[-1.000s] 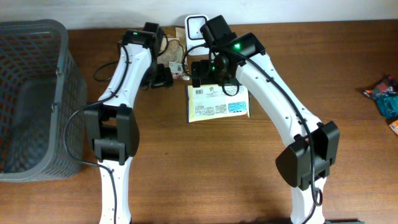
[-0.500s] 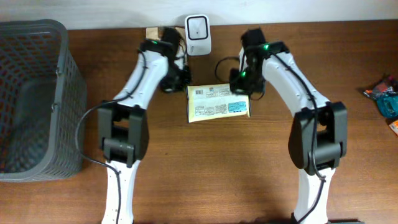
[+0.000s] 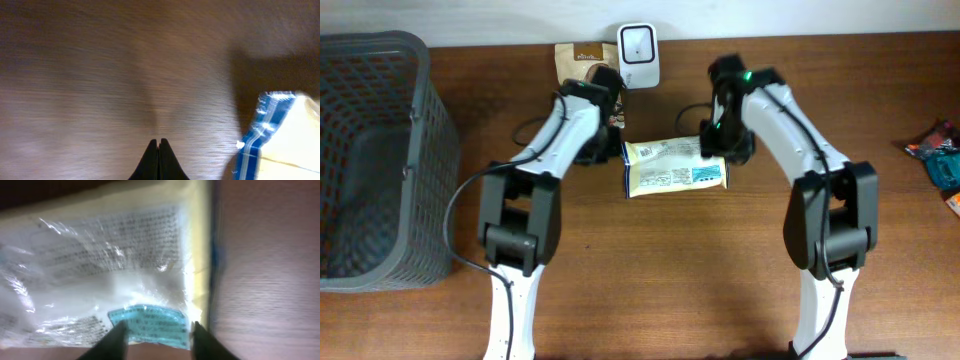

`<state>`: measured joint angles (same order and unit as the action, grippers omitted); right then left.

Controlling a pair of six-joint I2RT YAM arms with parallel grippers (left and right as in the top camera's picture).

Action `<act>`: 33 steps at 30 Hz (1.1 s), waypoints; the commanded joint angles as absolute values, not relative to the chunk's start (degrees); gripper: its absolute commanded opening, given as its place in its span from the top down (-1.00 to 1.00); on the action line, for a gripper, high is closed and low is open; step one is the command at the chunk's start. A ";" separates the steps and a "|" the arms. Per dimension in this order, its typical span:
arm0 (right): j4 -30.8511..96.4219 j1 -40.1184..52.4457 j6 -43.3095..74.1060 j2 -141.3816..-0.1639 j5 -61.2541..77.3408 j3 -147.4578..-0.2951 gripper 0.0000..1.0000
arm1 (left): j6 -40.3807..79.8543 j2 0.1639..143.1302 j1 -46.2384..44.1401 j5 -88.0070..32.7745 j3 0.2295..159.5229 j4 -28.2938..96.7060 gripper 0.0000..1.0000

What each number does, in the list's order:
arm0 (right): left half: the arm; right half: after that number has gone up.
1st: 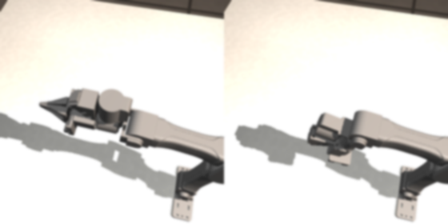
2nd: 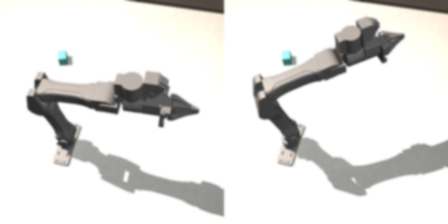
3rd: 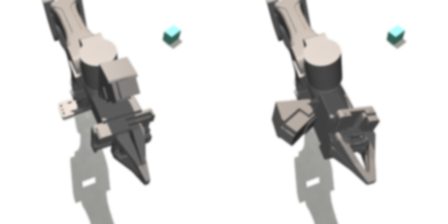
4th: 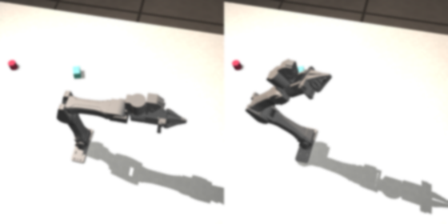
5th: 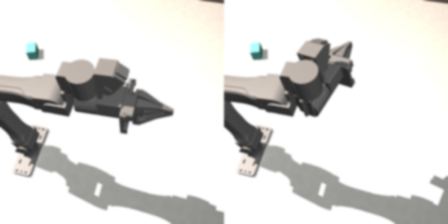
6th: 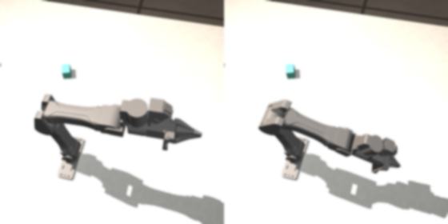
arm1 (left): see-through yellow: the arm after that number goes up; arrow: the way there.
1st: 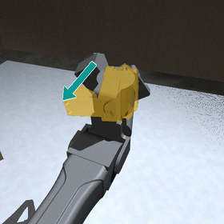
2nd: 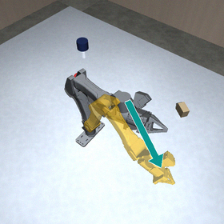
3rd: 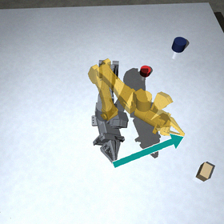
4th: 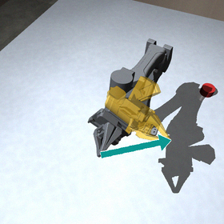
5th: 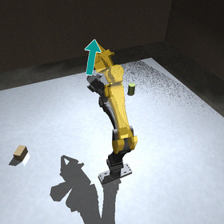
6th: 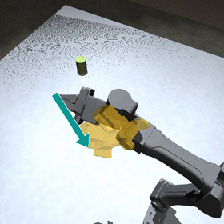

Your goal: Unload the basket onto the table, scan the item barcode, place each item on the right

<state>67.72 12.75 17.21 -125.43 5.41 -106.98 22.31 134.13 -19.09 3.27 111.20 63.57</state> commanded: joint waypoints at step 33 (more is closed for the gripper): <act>65.08 5.19 5.45 -128.92 18.83 -109.01 0.92 | 28.25 127.59 -8.82 5.39 117.14 70.76 -0.98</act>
<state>62.02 5.76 4.56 -131.68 27.81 -103.13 27.53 127.61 -8.86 5.39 116.90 70.72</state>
